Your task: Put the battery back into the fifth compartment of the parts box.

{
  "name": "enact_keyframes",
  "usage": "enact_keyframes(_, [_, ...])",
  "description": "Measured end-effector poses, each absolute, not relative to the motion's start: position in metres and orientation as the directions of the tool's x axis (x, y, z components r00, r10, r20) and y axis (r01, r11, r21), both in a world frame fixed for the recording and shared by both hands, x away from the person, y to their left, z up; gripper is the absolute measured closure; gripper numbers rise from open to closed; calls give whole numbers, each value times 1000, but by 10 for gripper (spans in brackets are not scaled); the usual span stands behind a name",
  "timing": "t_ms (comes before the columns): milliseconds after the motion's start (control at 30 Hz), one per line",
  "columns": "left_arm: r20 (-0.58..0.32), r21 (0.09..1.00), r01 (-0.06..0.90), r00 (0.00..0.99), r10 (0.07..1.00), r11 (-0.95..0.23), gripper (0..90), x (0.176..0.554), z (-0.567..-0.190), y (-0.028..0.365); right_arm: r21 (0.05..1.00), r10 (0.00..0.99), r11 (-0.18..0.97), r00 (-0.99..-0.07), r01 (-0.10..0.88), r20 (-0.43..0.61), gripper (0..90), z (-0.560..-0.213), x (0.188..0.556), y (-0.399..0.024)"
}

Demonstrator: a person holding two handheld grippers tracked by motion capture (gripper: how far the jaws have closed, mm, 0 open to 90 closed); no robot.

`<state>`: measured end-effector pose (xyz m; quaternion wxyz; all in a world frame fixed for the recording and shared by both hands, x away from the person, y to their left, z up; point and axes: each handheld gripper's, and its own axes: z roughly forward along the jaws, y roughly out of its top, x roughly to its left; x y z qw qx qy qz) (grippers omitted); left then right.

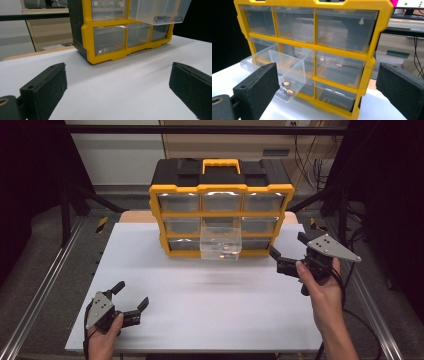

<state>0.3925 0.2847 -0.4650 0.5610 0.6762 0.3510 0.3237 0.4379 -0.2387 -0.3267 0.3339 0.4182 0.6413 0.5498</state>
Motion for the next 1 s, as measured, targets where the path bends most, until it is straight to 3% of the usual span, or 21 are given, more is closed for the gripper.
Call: enact_keyframes(1000, [26, 989, 110, 541, 841, -101, 9, 385, -461, 295, 988, 893, 49, -448, 148, 23, 46, -372, 422, -262])
